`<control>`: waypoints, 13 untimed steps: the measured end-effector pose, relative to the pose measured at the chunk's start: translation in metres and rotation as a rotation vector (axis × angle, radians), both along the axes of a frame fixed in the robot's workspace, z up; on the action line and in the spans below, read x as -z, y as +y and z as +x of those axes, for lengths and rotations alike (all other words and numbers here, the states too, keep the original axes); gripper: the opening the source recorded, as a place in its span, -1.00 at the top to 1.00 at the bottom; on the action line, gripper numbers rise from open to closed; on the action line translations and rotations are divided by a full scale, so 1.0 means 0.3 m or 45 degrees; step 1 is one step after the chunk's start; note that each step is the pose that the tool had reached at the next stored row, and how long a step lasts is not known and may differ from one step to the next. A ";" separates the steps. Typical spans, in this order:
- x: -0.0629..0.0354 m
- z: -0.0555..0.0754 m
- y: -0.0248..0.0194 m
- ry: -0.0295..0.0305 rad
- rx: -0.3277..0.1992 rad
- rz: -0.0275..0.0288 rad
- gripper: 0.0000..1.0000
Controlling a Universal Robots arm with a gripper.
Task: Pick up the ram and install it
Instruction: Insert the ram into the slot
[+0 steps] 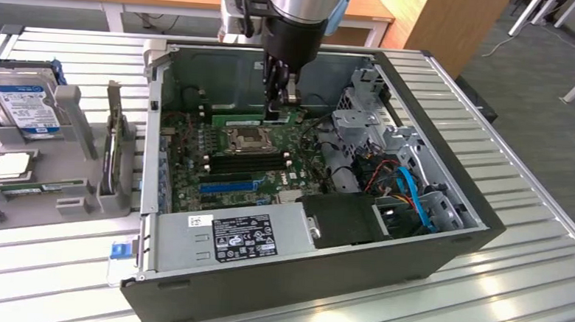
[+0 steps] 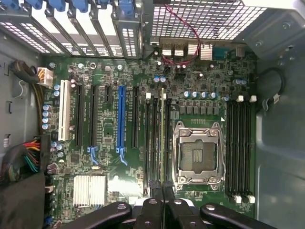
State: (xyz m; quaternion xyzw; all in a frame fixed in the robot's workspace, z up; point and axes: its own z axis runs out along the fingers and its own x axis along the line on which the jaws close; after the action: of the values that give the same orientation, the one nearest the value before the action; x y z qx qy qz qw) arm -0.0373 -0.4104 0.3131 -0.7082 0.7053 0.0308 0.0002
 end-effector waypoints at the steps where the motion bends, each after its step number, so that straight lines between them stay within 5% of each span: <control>1: 0.004 0.000 0.000 0.0000 0.000 -0.0001 0.76; 13: 0.051 0.000 -0.001 0.0000 0.000 0.0000 0.76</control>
State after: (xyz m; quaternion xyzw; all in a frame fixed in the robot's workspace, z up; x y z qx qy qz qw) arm -0.0374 -0.4107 0.2978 -0.7082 0.7053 0.0308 0.0002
